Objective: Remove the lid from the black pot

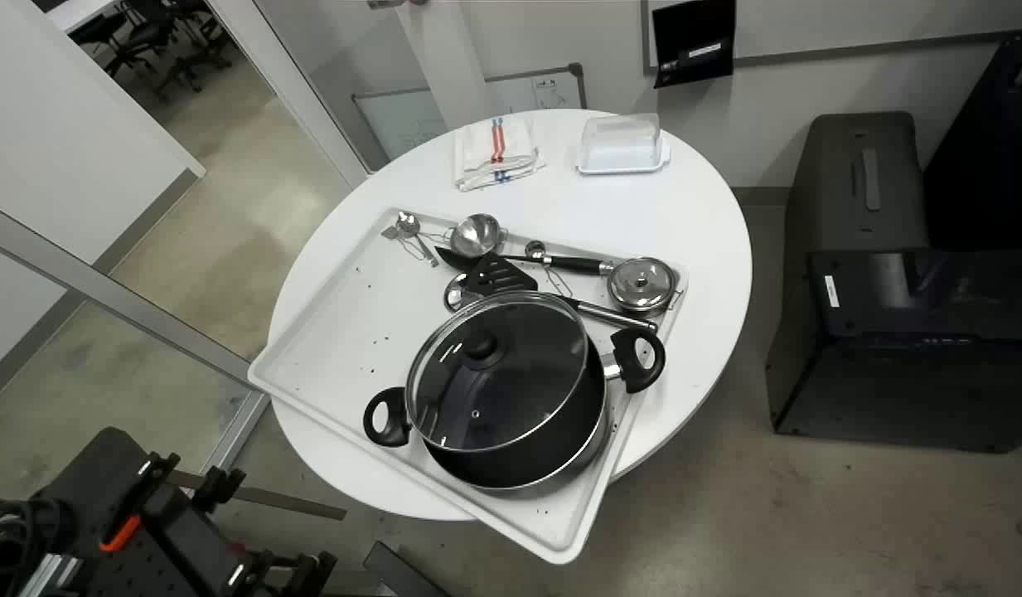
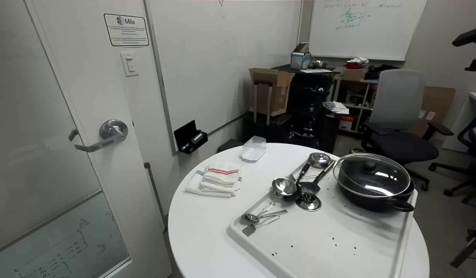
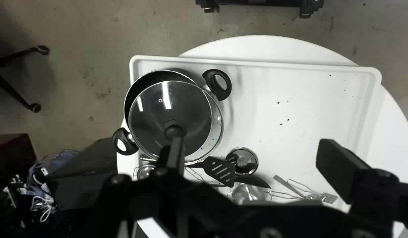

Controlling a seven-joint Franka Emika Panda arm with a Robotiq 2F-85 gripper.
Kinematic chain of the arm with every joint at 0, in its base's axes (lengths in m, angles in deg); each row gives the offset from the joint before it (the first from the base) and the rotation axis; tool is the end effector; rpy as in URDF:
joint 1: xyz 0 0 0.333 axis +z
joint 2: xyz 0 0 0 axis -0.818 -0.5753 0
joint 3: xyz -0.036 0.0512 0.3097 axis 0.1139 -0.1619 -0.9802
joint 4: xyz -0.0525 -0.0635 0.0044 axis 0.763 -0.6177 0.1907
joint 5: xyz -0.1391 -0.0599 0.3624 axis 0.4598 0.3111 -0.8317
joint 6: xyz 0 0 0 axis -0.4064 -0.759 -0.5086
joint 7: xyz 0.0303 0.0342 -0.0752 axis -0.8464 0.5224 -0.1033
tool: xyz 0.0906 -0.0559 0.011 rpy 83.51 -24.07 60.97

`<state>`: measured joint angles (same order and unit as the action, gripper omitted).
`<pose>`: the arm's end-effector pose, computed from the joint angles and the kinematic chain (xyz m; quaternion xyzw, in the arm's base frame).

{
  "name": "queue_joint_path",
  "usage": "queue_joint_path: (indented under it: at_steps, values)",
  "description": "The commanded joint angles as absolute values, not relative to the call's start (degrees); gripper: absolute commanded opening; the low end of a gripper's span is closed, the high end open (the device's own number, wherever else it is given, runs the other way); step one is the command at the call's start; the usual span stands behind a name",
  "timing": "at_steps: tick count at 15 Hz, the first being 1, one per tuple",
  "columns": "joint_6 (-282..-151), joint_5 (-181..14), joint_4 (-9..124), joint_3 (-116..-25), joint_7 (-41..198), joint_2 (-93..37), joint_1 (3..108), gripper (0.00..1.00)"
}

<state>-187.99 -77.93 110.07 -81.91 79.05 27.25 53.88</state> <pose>0.3451 0.0308 0.4926 0.9934 0.0248 0.0017 0.1121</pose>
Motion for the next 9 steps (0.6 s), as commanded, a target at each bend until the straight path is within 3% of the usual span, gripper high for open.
queue_joint_path:
  at_steps: [1,9]
  values:
    - [-187.8,-77.4,109.9,-81.1,78.5,27.1,54.9,1.00]
    - [-187.5,-77.5,109.2,-80.9,78.7,25.9,55.0,1.00]
